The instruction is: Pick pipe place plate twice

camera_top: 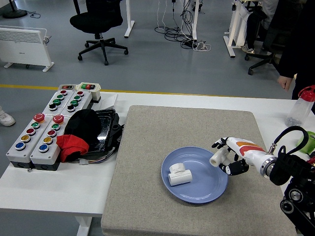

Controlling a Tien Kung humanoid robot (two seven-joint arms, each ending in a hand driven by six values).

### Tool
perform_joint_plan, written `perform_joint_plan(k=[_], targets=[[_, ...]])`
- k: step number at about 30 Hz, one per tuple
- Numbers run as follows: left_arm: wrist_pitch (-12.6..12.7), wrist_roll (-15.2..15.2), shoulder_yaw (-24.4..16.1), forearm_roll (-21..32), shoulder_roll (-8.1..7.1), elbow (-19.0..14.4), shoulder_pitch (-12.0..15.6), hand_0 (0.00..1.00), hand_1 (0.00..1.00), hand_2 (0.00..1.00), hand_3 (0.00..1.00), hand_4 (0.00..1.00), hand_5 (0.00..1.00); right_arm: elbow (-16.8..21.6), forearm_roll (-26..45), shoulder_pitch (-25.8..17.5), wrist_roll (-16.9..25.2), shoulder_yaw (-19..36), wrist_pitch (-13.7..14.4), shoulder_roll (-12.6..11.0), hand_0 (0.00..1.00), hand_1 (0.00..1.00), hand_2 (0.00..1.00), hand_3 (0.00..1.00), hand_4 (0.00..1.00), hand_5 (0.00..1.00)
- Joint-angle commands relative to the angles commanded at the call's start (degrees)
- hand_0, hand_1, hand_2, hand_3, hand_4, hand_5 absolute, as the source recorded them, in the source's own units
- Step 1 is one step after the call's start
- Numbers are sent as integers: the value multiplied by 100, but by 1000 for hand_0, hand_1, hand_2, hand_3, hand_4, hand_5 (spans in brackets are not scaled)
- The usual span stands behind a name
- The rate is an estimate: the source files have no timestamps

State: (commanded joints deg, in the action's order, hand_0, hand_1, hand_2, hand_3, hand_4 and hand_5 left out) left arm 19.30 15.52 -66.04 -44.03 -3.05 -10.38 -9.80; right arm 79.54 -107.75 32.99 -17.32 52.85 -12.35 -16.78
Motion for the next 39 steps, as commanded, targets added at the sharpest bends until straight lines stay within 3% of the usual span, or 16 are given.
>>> perform_joint_plan(k=[5, 6, 11, 12, 17, 18, 23, 24, 34, 39], targets=[[-4, -10, 19, 25, -6, 4, -4, 721, 764, 729, 685, 420, 998, 53, 70, 29, 46, -381, -12, 2, 432, 525, 553, 740, 563, 181], [-5, -12, 24, 32, -7, 5, -5, 722, 764, 729, 685, 420, 998, 52, 74, 33, 51, -412, -12, 3, 497, 575, 587, 749, 562, 178], [-3, -27, 48, 89, -10, 7, -24, 722, 764, 729, 685, 420, 998, -43, 80, 104, 136, -671, 56, 35, 497, 575, 587, 749, 562, 178], [-3, -28, 51, 94, -10, 7, -26, 722, 763, 728, 685, 420, 998, -59, 79, 114, 147, -695, 62, 42, 589, 636, 653, 783, 568, 177], [0, -27, 56, 105, -10, 7, -35, 722, 763, 728, 685, 420, 998, -190, 6, 168, 252, -843, 85, 84, 589, 636, 653, 783, 568, 177], [-1, -27, 57, 105, -11, 7, -36, 722, 764, 728, 685, 420, 998, -206, -8, 171, 267, -854, 85, 86, 849, 824, 926, 897, 646, 212], [0, -29, 59, 113, -11, 7, -41, 722, 764, 728, 685, 420, 998, -312, -108, 182, 336, -858, 4, 94, 849, 824, 926, 897, 646, 212], [0, -30, 60, 115, -12, 7, -43, 722, 764, 728, 685, 419, 998, -326, -126, 182, 349, -854, -3, 94, 955, 919, 998, 998, 762, 262], [-1, -29, 46, 98, -11, 7, -52, 723, 765, 728, 685, 420, 998, -296, -191, 151, 344, -715, -32, 88, 981, 933, 998, 998, 744, 247], [0, -30, 40, 91, -9, 7, -53, 723, 764, 728, 685, 420, 998, -186, -39, 50, 474, -303, 160, 88, 986, 933, 998, 998, 702, 212]])
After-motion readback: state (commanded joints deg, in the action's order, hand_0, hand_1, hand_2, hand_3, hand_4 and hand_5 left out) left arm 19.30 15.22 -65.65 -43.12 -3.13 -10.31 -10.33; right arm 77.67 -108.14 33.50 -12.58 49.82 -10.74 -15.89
